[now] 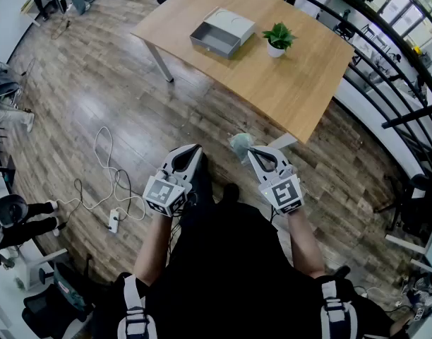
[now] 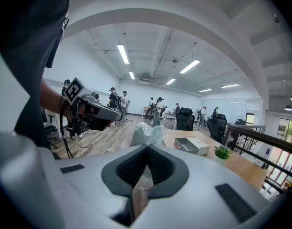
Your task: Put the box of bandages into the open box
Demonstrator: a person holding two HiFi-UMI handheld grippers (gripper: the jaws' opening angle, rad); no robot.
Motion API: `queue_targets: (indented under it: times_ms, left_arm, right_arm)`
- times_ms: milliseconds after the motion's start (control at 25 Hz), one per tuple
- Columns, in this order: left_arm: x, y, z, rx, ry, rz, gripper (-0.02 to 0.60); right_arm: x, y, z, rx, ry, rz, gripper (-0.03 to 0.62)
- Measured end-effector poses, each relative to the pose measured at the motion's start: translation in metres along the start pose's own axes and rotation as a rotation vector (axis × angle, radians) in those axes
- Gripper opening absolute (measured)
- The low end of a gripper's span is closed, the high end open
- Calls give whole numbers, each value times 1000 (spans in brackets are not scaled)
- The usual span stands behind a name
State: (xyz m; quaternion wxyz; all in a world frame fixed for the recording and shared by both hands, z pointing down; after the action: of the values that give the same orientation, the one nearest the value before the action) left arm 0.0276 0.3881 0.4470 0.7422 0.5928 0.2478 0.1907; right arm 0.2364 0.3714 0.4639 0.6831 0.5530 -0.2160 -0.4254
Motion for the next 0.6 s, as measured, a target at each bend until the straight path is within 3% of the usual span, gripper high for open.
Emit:
queue_targets:
  times_ms: [240, 400, 600]
  left_arm:
    - [17, -4, 3, -2, 15, 16, 25]
    - [18, -5, 0, -10, 4, 21, 25]
    - [12, -8, -5, -12, -9, 27, 25]
  right_arm:
    - [-4, 1, -11, -1, 14, 58, 25]
    - [-2, 6, -14, -12, 3, 3, 25]
    - [-3, 6, -10, 19, -13, 58, 25]
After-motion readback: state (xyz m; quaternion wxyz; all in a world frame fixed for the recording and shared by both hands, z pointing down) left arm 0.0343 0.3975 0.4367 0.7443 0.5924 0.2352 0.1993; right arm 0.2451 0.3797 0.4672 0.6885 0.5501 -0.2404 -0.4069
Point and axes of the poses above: the fingertips, and each gripper's own axes: z forward along the fingers, x to its right, y out of its underside, the point moved 6 cm from there along -z, backward along the fingers, and after that the axes turned 2 degrees about x, right-handed, at the moved point
